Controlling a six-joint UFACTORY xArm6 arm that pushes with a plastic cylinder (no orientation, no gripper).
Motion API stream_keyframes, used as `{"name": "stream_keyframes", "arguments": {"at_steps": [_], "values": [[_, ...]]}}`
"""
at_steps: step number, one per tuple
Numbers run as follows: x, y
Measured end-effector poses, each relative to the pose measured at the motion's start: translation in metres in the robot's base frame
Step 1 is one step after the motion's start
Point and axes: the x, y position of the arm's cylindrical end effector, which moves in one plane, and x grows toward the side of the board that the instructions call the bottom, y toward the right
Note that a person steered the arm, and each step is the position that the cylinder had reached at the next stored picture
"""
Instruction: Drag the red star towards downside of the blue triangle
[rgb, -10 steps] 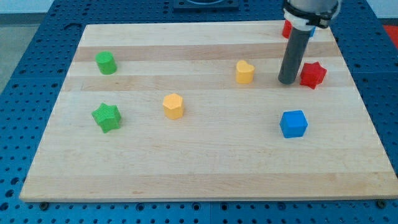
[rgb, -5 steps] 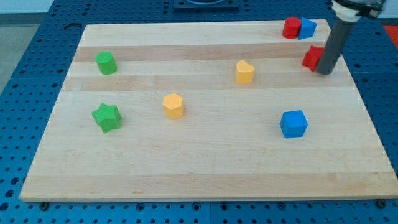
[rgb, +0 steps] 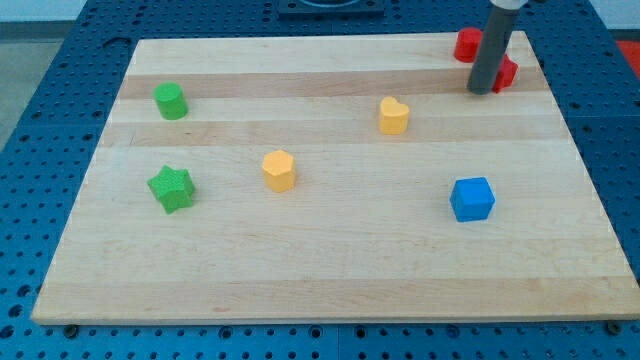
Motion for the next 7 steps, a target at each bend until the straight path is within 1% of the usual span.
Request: {"name": "stream_keyframes", "arguments": {"at_steps": [1, 3, 4, 6, 7], "values": [[-0.009, 0.0], [0.02, 0.006], [0.02, 0.023], [-0.009, 0.024], [-0.009, 0.027]]}}
